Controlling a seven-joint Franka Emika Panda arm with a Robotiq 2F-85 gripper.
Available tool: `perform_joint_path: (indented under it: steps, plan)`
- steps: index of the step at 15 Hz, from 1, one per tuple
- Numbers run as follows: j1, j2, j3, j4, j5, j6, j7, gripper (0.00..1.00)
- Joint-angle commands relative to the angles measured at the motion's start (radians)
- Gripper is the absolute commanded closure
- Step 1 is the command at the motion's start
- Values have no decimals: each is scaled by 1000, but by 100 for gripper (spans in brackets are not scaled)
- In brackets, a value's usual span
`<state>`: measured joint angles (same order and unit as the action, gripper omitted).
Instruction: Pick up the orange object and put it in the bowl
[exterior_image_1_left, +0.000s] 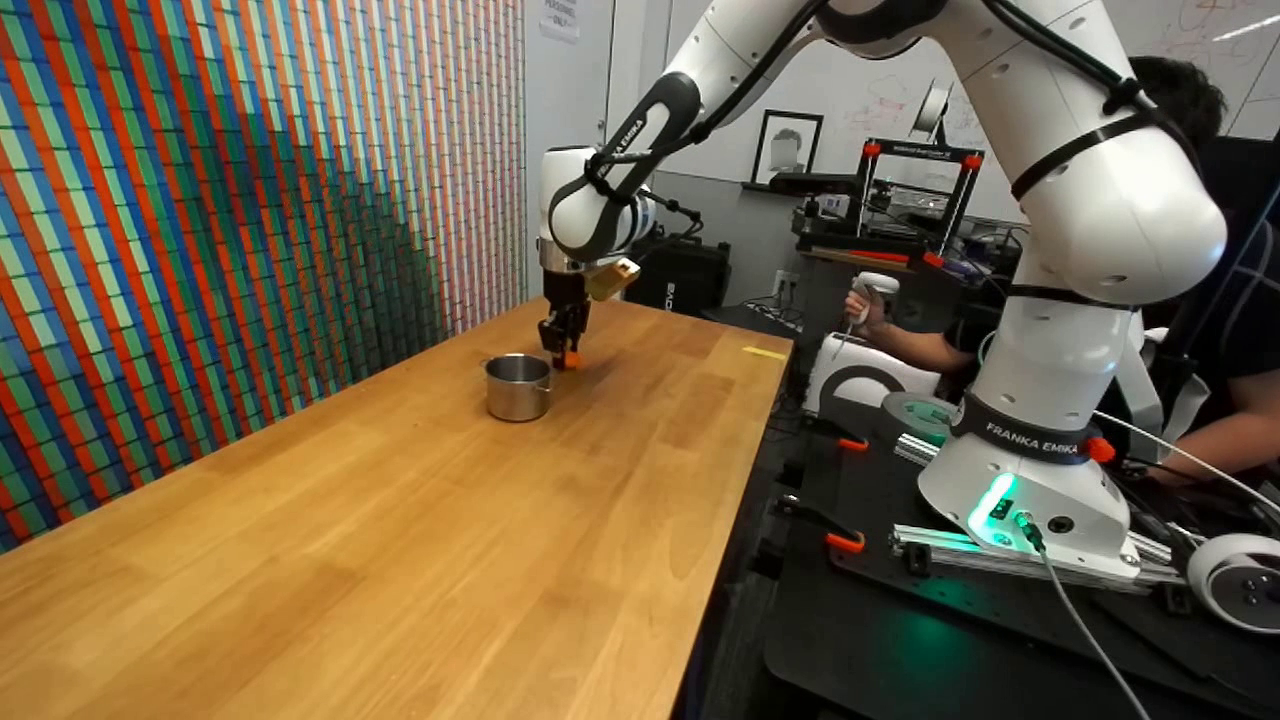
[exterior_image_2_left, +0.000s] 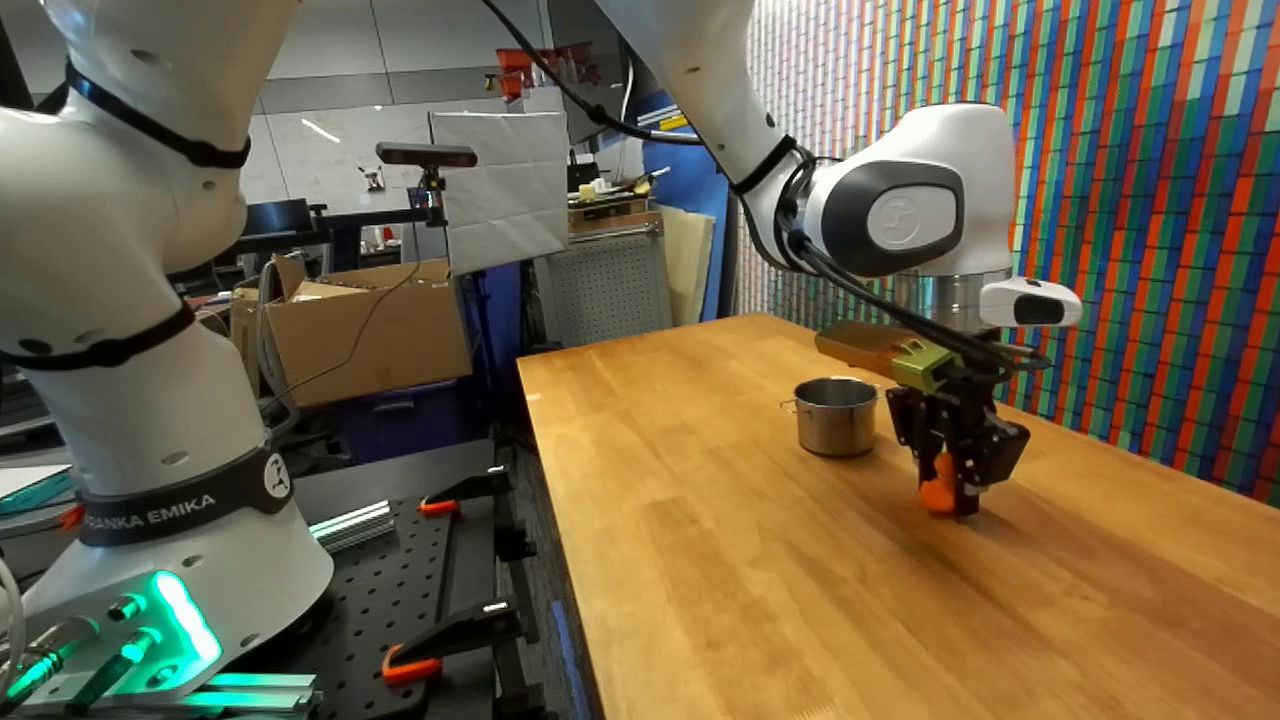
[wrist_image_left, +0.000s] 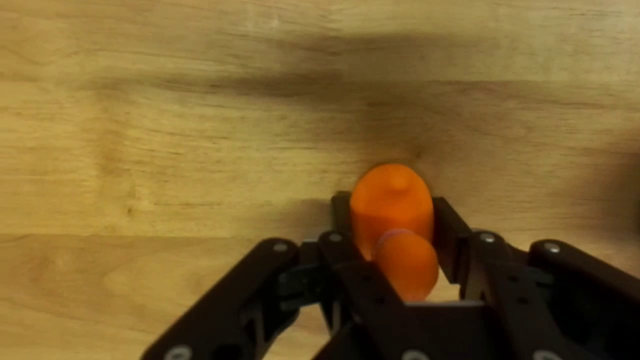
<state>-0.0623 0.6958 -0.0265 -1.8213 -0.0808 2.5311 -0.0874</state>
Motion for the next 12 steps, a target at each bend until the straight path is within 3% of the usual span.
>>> perform_joint_path:
  steps: [1,8,12]
  plan:
    - [-22,-29,25,77,53,-135,-12,81]
    - [-27,-137,72,131,181,-387,-19,81]
    - [-16,-184,90,104,244,-449,-20,81]
